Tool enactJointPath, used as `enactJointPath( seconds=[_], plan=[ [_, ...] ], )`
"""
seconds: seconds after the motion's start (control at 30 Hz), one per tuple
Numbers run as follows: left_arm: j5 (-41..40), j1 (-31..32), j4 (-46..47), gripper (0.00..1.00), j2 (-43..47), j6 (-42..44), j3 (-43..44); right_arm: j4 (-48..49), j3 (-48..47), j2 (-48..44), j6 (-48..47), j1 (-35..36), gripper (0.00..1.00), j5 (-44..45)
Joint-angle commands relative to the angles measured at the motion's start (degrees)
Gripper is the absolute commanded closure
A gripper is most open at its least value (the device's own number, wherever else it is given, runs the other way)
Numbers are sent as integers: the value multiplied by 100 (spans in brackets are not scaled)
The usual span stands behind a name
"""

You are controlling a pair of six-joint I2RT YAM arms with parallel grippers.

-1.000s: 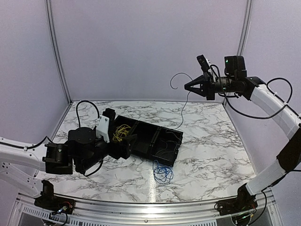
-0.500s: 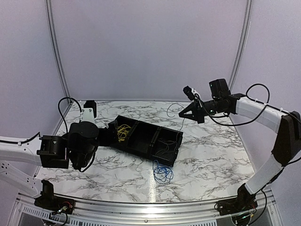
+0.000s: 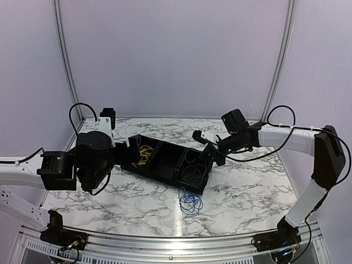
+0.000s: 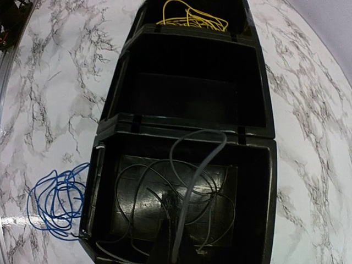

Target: Untangle the cables

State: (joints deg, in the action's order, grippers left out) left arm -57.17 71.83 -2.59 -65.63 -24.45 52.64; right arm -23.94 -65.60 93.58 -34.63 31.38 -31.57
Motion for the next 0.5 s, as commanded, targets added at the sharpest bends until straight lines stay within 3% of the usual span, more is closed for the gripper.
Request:
enactJointPath(
  seconds=[0.0, 0.1, 0.17, 0.27, 0.37, 0.47],
  plan=[
    [89, -11, -124, 1, 289, -7, 137, 97, -77, 155, -108, 22, 100, 493],
    [189, -11, -138, 1, 249, 114, 143, -17, -173, 312, -96, 60, 100, 566],
    [189, -11, -265, 1, 135, 84, 219, -126, -307, 369, -69, 109, 87, 671],
    [252, -11, -494, 1, -165, 34, 445, -170, -403, 217, 29, 114, 57, 790],
    [677, -11, -523, 3, -389, 232, 546, -171, -335, -207, 51, 114, 47, 765],
    [1257, -11, -544, 12, -691, 514, 612, -147, -213, -813, 100, 101, 37, 787]
  ],
)
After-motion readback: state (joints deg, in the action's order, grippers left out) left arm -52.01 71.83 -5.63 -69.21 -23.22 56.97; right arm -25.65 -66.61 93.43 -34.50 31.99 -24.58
